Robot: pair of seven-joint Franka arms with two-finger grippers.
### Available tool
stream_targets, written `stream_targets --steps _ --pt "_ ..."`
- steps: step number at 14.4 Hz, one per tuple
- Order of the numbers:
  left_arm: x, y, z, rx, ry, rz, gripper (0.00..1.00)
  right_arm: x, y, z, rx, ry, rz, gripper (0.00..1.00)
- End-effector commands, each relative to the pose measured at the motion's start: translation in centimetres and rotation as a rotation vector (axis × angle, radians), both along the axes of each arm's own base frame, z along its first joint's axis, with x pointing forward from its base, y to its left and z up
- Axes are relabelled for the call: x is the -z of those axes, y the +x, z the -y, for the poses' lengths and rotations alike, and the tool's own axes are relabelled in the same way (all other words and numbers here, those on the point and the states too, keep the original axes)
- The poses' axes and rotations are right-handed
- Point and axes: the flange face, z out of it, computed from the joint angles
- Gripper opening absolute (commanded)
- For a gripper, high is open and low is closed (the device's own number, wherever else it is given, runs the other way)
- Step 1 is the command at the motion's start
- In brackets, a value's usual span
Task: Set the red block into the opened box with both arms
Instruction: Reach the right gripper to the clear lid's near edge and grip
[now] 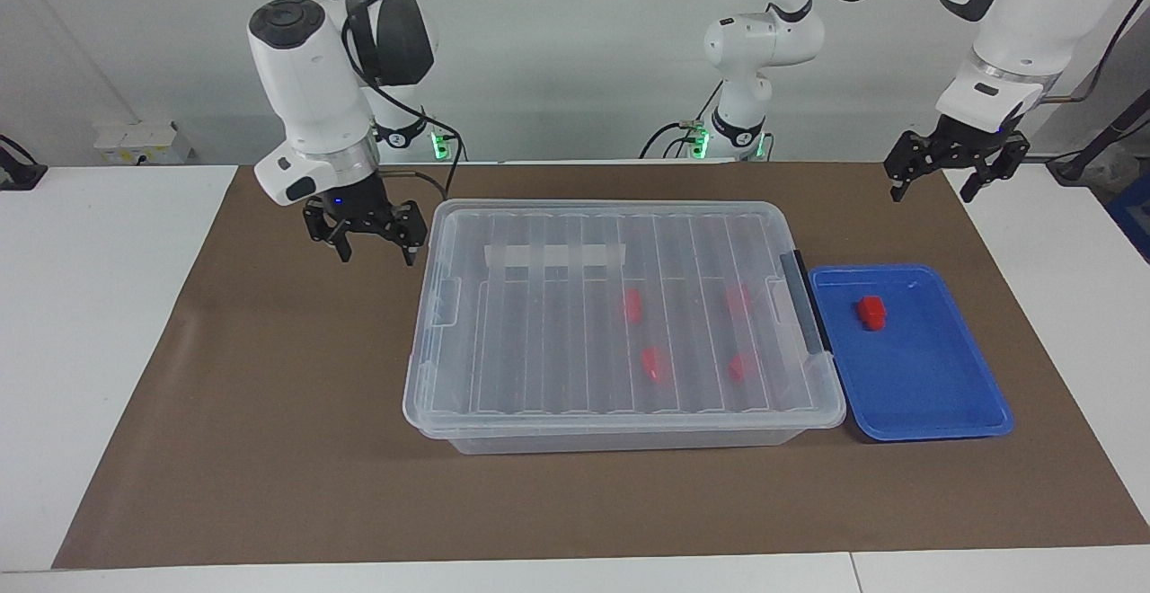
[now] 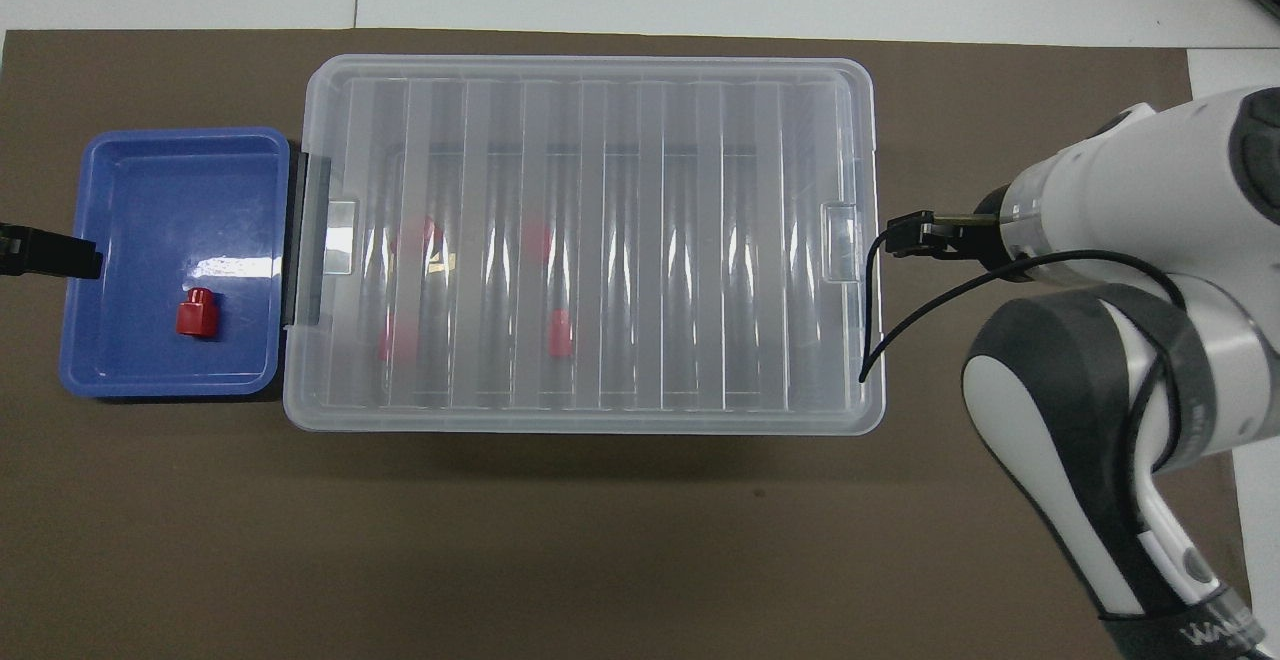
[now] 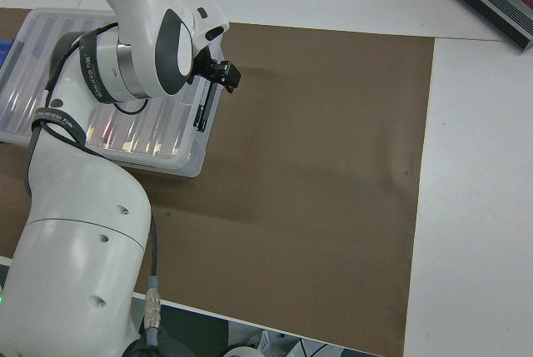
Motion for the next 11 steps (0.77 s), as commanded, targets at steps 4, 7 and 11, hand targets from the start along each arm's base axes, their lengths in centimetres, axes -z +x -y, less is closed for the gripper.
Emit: stream_targets --steps 4,7,11 --pt "-0.2 -0.6 -0.1 -0.013 0.004 -0.006 1.00 3.0 -1.5 -2.1 -0.008 0.017 0.008 1.00" --pt "-0.2 -0.6 -0.2 -0.014 0.004 -0.005 1.00 4.8 -2.0 -1.1 -0.008 0.017 0.013 1.00" --pt "-0.2 -0.6 -0.1 -0.013 0.004 -0.006 1.00 5.2 -2.4 -1.1 -0.011 0.014 0.004 1.00"
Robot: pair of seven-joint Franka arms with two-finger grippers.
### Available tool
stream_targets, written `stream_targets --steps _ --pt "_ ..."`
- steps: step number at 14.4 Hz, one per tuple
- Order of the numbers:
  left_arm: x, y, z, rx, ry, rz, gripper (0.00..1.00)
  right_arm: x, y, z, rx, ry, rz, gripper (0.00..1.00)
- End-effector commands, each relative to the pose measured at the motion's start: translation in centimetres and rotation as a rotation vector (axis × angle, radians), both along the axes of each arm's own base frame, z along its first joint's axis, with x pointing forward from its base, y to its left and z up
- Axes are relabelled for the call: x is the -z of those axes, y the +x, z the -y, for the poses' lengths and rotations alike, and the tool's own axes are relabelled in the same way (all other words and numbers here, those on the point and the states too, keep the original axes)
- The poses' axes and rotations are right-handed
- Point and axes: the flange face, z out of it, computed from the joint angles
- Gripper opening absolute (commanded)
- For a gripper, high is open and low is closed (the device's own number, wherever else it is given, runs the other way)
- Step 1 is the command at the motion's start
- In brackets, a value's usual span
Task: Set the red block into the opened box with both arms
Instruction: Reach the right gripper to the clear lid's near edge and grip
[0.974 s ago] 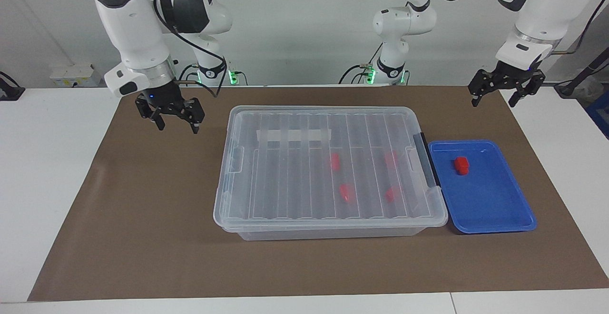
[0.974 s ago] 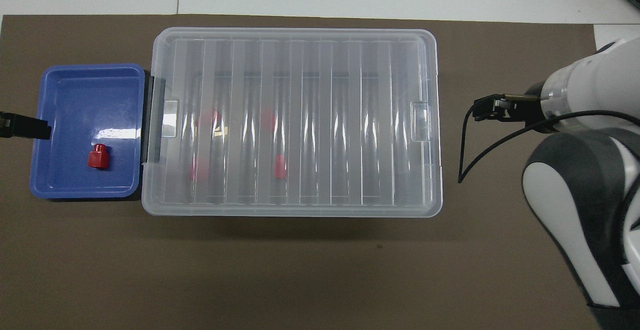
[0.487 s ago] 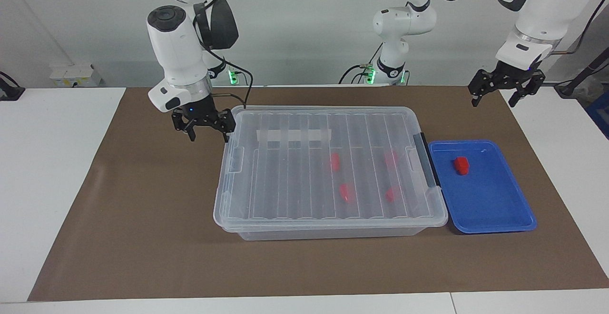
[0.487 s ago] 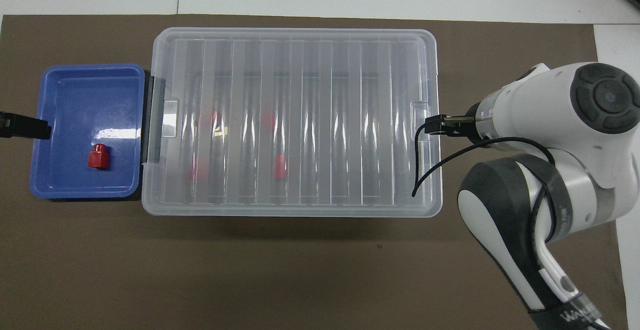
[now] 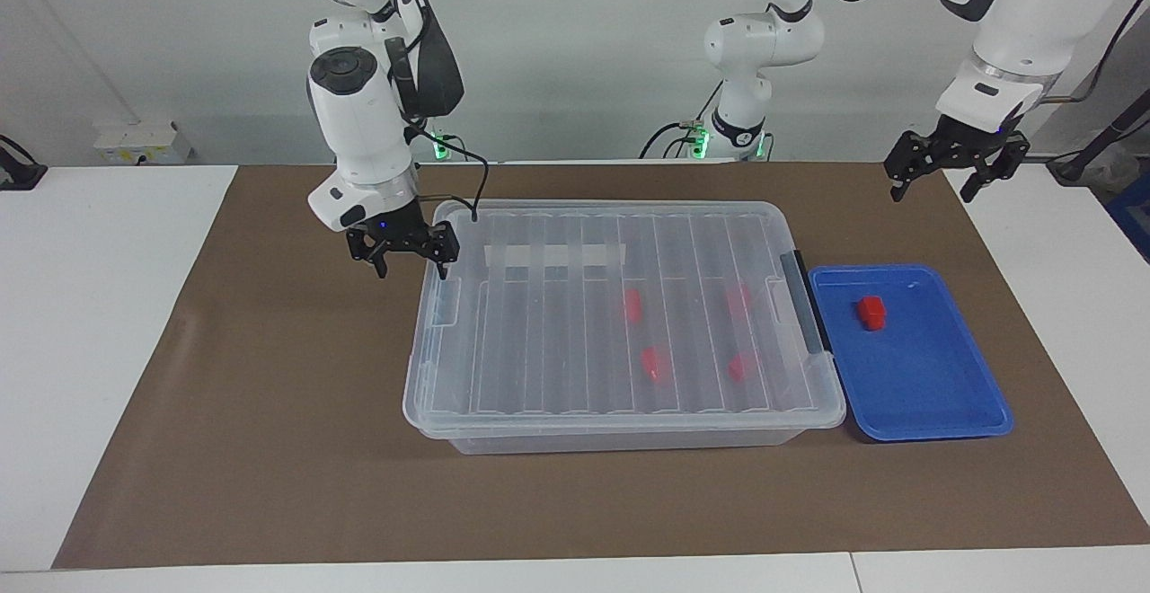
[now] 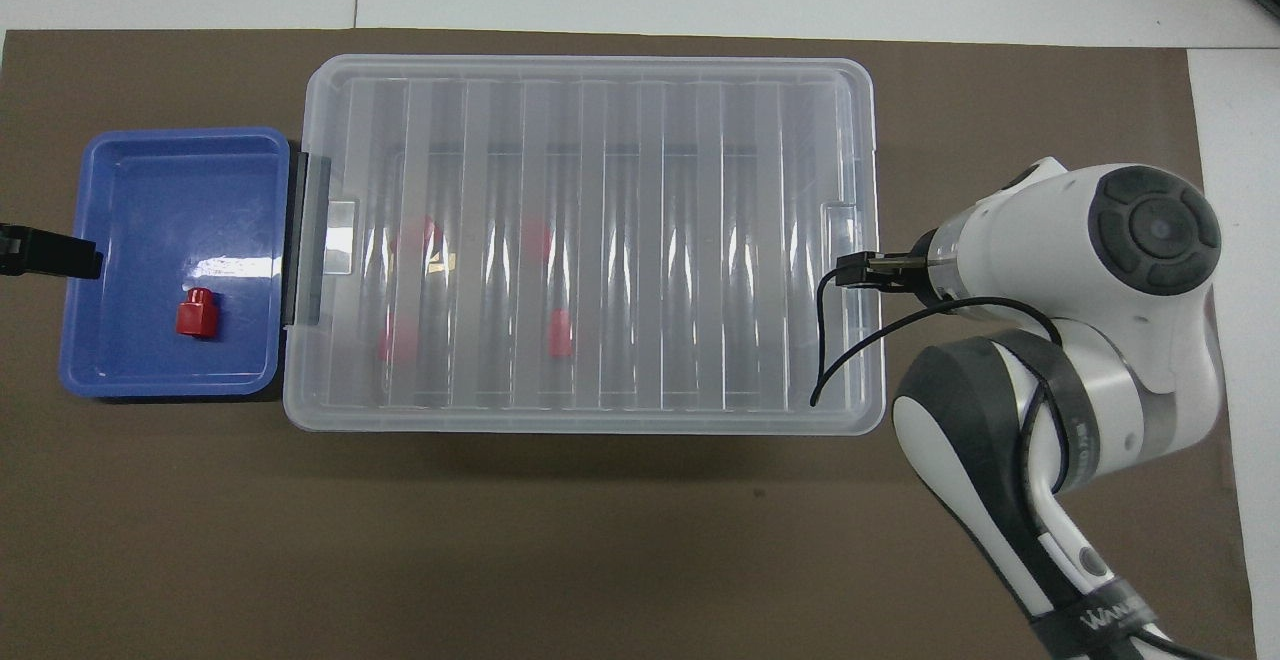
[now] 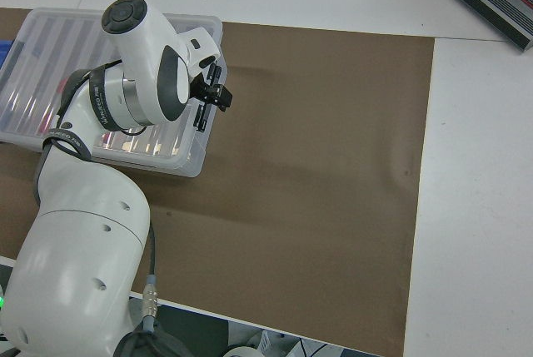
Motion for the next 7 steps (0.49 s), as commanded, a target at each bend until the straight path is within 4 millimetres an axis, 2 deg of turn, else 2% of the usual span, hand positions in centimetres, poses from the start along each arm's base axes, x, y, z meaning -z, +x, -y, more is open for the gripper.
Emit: stream_targets --steps 1,3,7 --pt "-0.2 -0.6 -0.1 -0.012 0.004 -0.005 1.00 -0.4 -1.1 0.4 0.009 0.015 0.015 1.00" --pt "-0.2 -0.6 -0.2 -0.014 0.004 -0.006 1.00 -0.2 -1.2 0.6 0.014 0.012 0.003 1.00" --pt "-0.2 -0.6 -0.1 -0.012 0.004 -0.006 1.00 0.1 -1.0 3.0 0.000 0.004 -0.005 1.00"
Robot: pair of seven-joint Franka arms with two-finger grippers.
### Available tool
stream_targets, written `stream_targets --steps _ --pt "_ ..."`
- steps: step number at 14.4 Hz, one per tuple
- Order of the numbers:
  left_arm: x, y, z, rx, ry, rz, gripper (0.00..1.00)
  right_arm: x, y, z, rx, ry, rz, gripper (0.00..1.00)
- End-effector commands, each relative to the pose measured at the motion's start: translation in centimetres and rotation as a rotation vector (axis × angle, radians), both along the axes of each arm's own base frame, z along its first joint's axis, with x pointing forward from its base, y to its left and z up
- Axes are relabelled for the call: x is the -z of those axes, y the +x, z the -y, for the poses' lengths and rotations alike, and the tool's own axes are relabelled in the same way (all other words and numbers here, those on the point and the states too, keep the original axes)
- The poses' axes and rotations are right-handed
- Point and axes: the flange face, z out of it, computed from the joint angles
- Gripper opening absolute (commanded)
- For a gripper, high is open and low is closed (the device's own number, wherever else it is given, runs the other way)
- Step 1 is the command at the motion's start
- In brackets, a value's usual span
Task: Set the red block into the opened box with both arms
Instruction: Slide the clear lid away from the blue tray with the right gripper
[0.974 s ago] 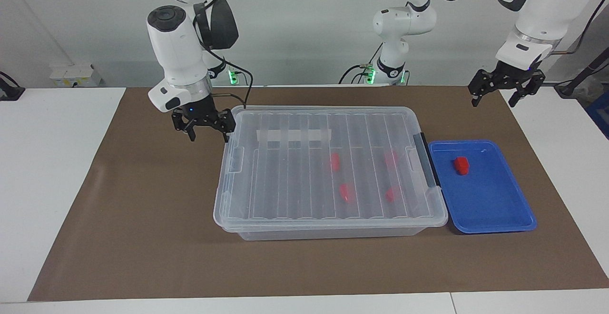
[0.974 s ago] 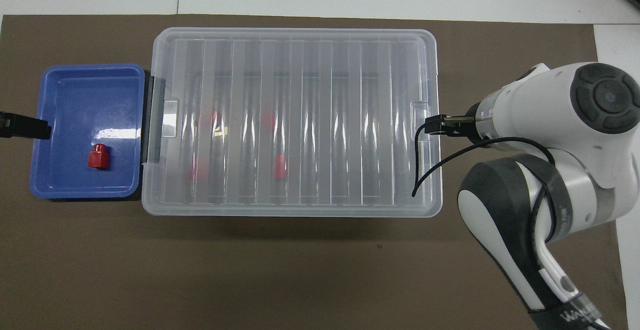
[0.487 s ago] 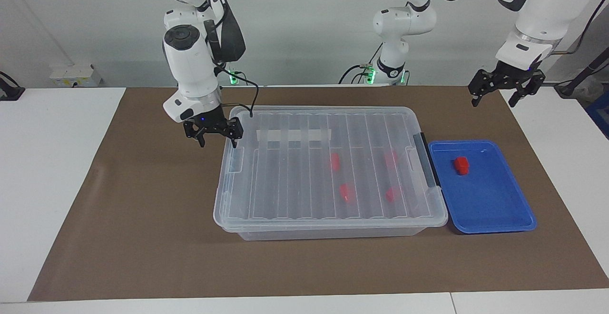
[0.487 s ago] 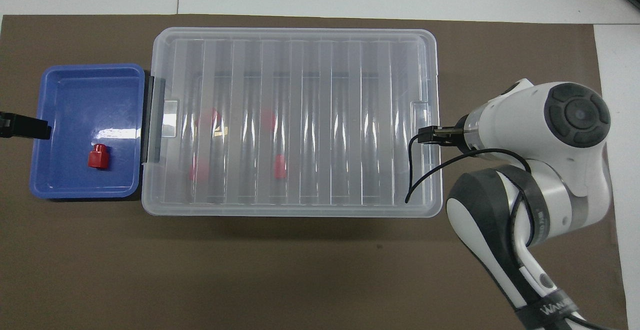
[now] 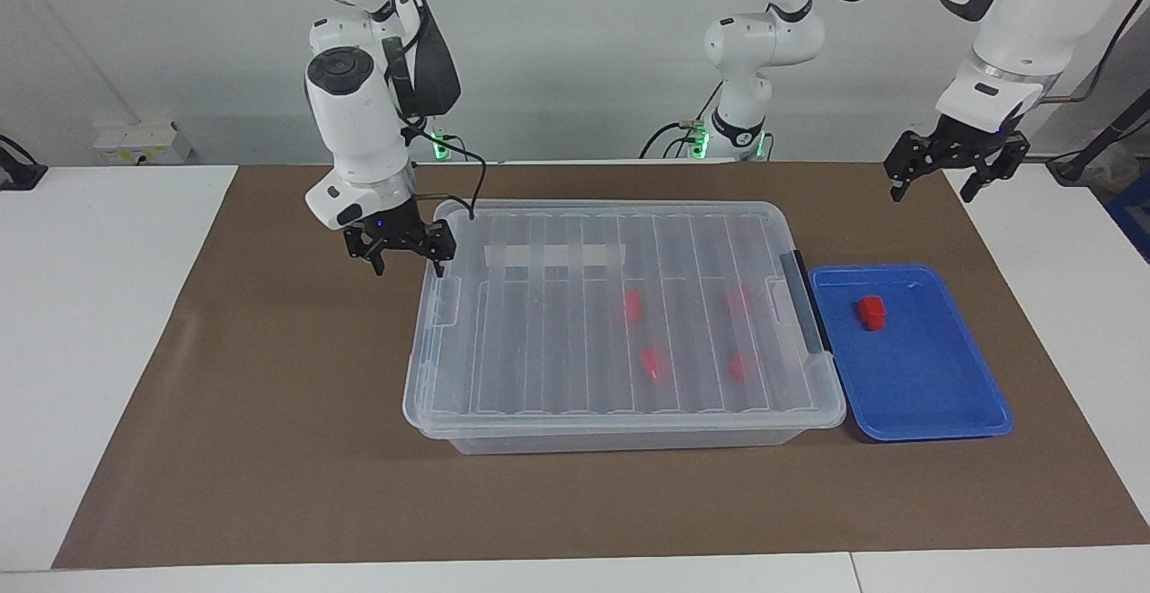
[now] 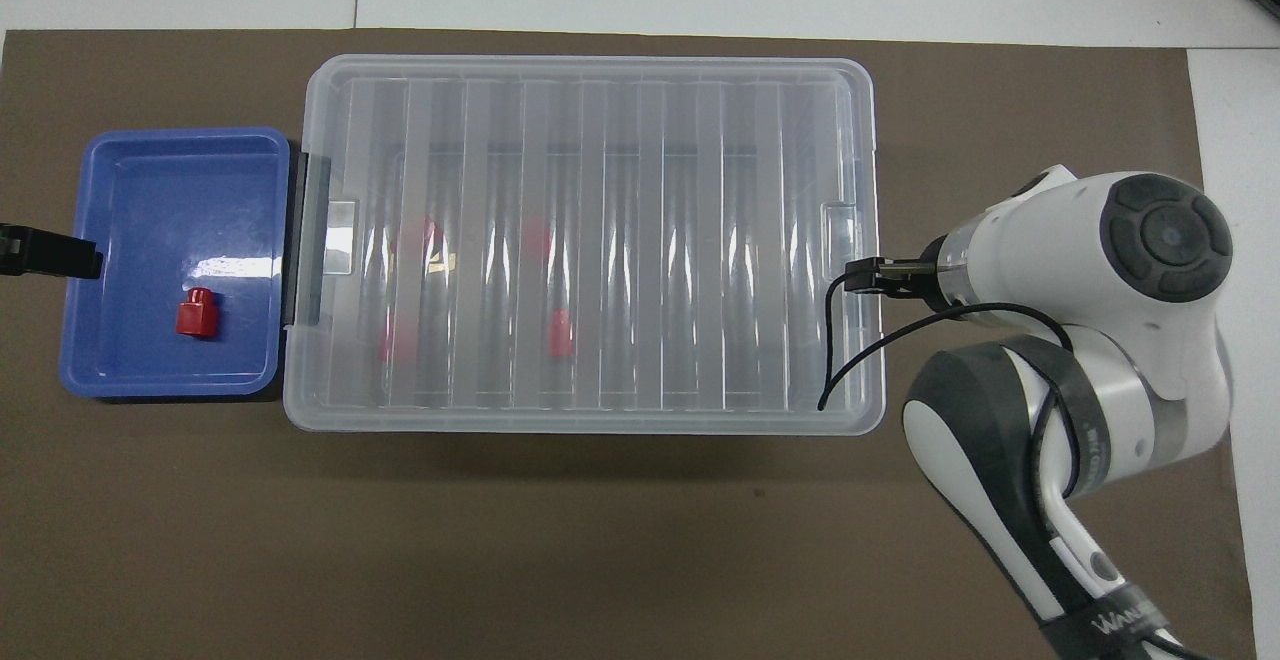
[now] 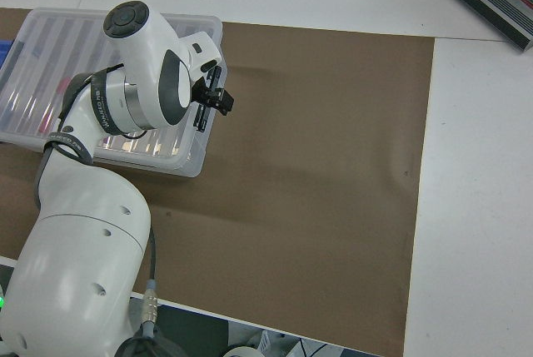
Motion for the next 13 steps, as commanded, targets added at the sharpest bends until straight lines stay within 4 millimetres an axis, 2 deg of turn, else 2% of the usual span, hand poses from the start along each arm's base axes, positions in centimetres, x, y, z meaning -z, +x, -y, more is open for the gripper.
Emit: stream_targets --steps 1,5,10,12,13 --pt "-0.2 -0.6 -0.1 -0.012 0.004 -0.006 1.00 0.2 -0.6 2.5 -0.025 0.003 -0.003 1.00" --pt "-0.2 -0.6 -0.1 -0.012 0.004 -0.006 1.00 0.5 -0.4 7.1 -0.097 -0.012 -0.020 1.00" --pt "-0.2 -0.6 -0.2 -0.014 0.004 -0.005 1.00 0.8 -0.5 14.5 -0.258 -0.033 -0.038 1.00" --pt "-0.2 -0.6 -0.1 -0.012 0.004 -0.006 1.00 0.7 -0.5 16.5 -0.299 -0.041 -0.026 1.00" --pt "-0.2 -0.6 -0.1 -0.012 0.004 -0.006 1.00 0.6 -0.5 16.8 -0.313 -0.043 -0.023 1.00"
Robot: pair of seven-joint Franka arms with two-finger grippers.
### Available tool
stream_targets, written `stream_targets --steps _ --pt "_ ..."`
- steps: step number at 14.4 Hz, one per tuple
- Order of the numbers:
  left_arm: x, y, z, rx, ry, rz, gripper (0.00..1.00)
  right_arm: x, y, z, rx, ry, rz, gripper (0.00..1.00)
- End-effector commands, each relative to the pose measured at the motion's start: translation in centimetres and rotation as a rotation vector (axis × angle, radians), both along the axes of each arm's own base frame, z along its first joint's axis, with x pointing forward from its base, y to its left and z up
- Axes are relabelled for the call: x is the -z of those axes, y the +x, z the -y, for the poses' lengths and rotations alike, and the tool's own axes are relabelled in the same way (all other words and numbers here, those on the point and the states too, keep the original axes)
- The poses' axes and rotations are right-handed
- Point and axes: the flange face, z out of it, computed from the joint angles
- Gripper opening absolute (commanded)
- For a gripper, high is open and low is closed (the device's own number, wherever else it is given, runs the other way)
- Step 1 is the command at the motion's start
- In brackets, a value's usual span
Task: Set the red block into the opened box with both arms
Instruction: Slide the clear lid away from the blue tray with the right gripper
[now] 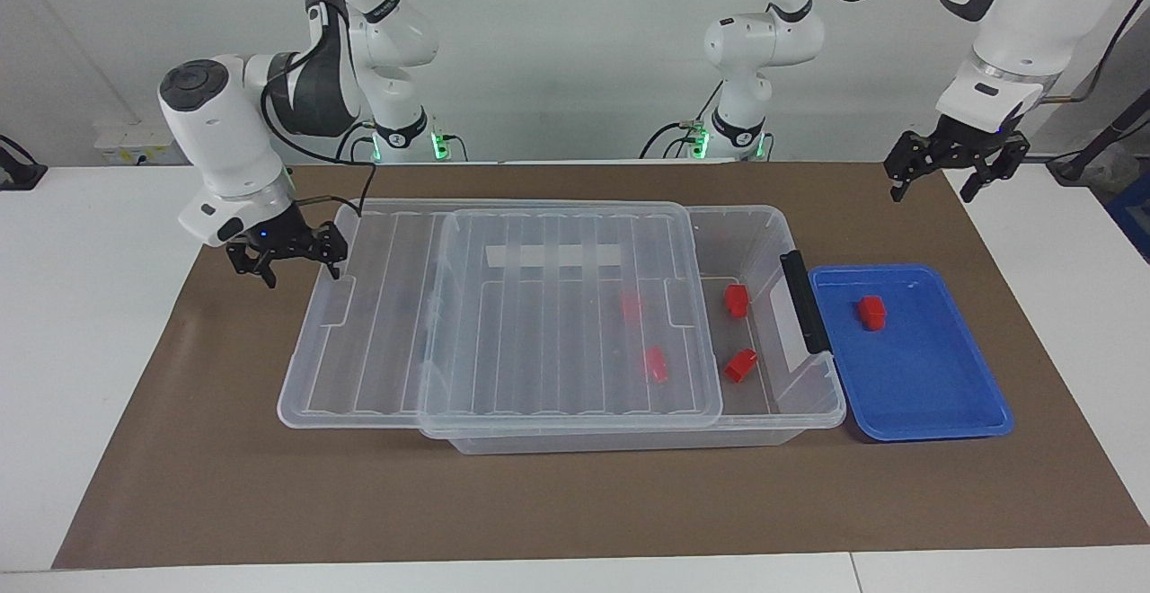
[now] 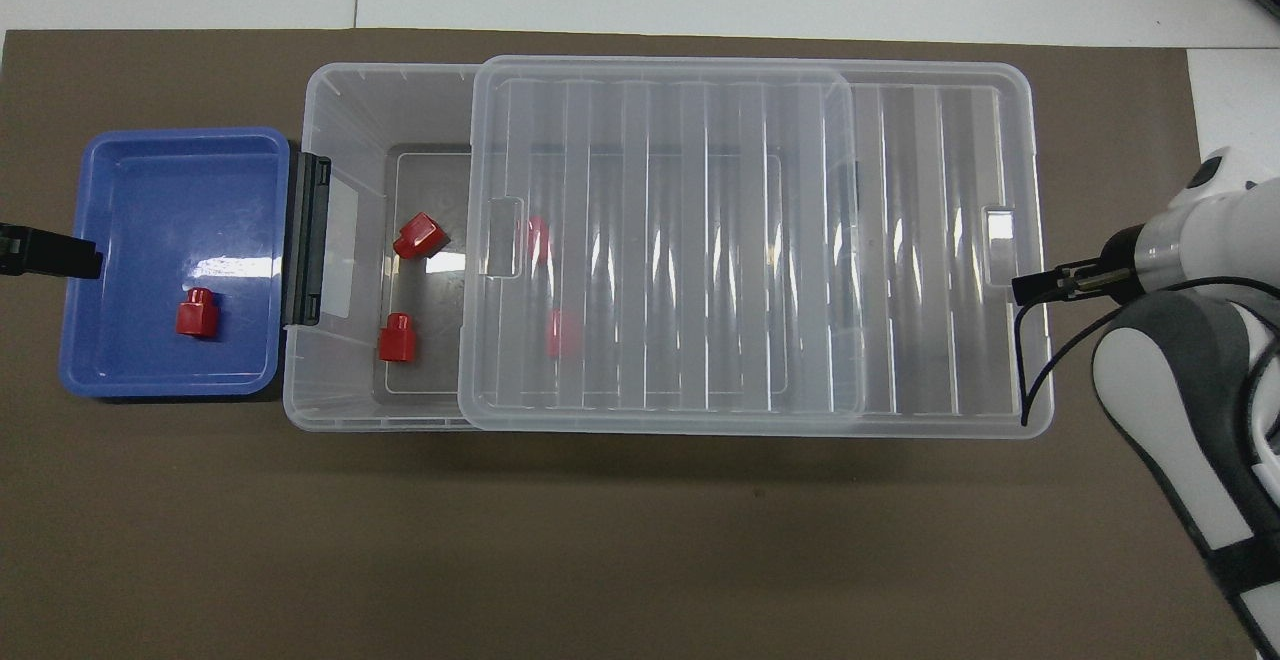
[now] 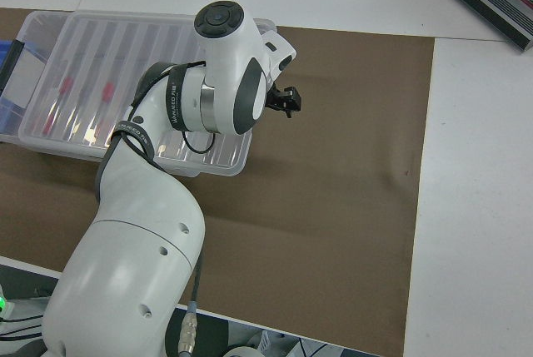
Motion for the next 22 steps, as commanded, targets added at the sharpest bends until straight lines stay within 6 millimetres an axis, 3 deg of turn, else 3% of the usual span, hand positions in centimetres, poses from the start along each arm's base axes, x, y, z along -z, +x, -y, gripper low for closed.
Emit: stream_targets --steps 1,8,15,22 --pt "-0.2 -0.6 -0.2 -0.014 0.004 -0.006 1.00 0.1 -0.9 0.8 -0.048 0.005 0.001 1.00" --pt "-0.2 -0.6 -0.1 -0.012 0.004 -0.006 1.00 0.2 -0.9 3.2 -0.091 -0.003 0.006 1.00" --pt "-0.2 -0.6 -0.2 -0.014 0.004 -0.008 1.00 0.2 -0.9 4.0 -0.121 -0.015 0.006 1.00" --pt "0.5 -1.7 -3.7 -0.073 0.000 -0.038 1.00 0.2 -1.1 5.2 -0.110 -0.018 0.002 1.00"
